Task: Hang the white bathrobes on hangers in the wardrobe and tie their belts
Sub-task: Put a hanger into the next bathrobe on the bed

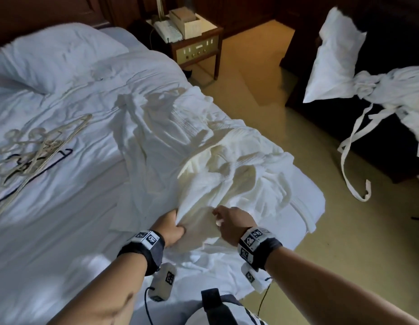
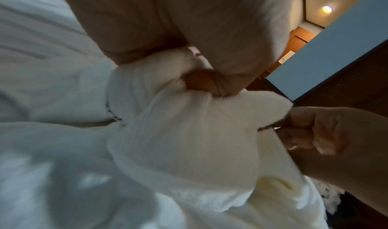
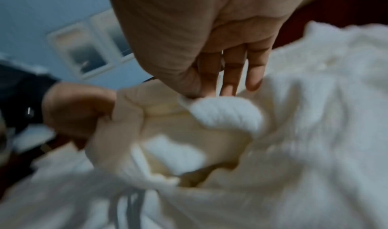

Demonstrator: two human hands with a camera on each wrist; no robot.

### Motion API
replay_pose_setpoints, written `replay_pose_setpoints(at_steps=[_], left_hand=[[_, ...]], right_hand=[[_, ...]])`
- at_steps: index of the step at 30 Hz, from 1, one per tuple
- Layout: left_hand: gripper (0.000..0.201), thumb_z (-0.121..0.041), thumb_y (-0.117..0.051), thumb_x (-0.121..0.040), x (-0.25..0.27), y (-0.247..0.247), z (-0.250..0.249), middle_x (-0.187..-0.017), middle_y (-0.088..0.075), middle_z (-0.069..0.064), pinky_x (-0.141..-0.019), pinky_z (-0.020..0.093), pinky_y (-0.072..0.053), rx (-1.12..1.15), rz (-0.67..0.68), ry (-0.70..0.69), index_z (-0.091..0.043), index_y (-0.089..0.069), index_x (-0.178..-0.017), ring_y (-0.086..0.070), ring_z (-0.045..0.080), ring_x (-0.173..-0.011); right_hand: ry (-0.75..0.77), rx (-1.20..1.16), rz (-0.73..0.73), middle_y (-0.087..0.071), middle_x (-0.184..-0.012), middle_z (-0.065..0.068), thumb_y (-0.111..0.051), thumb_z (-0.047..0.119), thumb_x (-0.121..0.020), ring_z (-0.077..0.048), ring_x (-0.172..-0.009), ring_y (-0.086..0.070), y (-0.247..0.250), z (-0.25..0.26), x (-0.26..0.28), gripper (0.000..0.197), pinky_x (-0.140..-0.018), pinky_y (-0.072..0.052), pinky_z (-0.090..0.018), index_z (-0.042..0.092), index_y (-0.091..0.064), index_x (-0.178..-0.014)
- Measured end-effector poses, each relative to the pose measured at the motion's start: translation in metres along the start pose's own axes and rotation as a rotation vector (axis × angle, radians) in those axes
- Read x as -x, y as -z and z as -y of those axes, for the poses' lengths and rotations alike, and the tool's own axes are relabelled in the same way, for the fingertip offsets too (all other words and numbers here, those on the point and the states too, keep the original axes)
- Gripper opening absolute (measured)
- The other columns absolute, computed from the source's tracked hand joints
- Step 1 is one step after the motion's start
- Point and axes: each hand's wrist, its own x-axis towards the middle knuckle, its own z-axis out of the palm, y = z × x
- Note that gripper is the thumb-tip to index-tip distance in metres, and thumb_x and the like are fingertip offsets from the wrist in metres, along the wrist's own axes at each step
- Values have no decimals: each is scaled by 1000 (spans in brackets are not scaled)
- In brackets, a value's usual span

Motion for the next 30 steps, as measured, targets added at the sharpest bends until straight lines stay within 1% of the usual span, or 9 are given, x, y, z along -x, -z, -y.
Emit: replay_pose_setpoints(at_steps=[4, 7, 9, 11, 14, 17, 21, 27, 30], left_hand=[[35, -15, -53, -77, 62, 4, 34, -104, -66, 4, -76, 25, -48, 4, -102, -31, -21, -61, -111, -62, 24, -89], [31, -18, -55, -77, 114, 17, 63, -101, -67, 4, -75, 26, -48, -7, -200, -95, -21, -55, -107, -62, 26, -89], [46, -18, -60, -78, 152, 27, 90, -118, -62, 6, -86, 27, -48, -41, -244, -153, -21, -47, -122, -61, 25, -103], [76, -20, -68, -78, 191, 36, 121, -143, -42, 11, -100, 33, -44, -78, -233, -164, -19, -28, -143, -54, 25, -120], [100, -25, -75, -74, 242, 43, 164, -151, -26, 10, -102, 41, -44, -101, -147, -91, -27, -9, -149, -49, 26, -127], [96, -19, -72, -78, 276, 31, 187, -147, -33, 8, -97, 34, -47, -113, -60, -96, -27, -10, -150, -54, 21, -119], [81, -17, -67, -84, 291, 7, 197, -144, -42, 8, -95, 34, -50, -101, 9, -66, -24, -22, -150, -60, 20, -109], [71, -21, -67, -83, 272, -9, 173, -143, -44, 2, -95, 30, -46, -176, 45, -105, -26, -32, -145, -60, 15, -100], [69, -23, -65, -83, 250, -19, 154, -144, -42, 4, -99, 31, -45, -208, 26, -116, -25, -34, -144, -58, 18, -110]], right_hand=[[234, 364, -38, -61, -107, -6, -61, 19, -82, -31, -103, -55, -6, 34, 35, 27, -88, -42, -32, 26, -67, -108], [429, 405, -109, -59, -101, -5, -72, 14, -69, -33, -100, -56, -20, 68, 68, 25, -88, -43, -37, 21, -68, -93], [522, 419, -85, -62, -101, -5, -66, 13, -75, -31, -100, -58, -27, 101, 94, 26, -89, -43, -36, 19, -62, -99], [516, 433, 0, -62, -101, -7, -54, 15, -87, -32, -93, -58, -35, 136, 124, 22, -76, -40, -31, 18, -50, -109], [491, 364, 135, -61, -99, -10, -43, 34, -92, -30, -80, -54, -58, 170, 162, 25, -68, -40, -31, 22, -39, -113], [495, 273, 242, -60, -100, -8, -31, 52, -86, -25, -75, -46, -95, 187, 202, 39, -69, -37, -30, 27, -40, -112], [480, 272, 234, -60, -98, -9, -44, 28, -93, -28, -73, -49, -134, 186, 241, 17, -65, -38, -32, 27, -34, -106], [296, 176, 169, -63, -108, -7, -49, 24, -91, -31, -87, -57, -134, 152, 243, 21, -69, -42, -32, 23, -43, -111], [256, 183, 217, -64, -107, -5, -48, 24, -90, -29, -89, -56, -128, 130, 230, 19, -69, -39, -31, 27, -45, -108]])
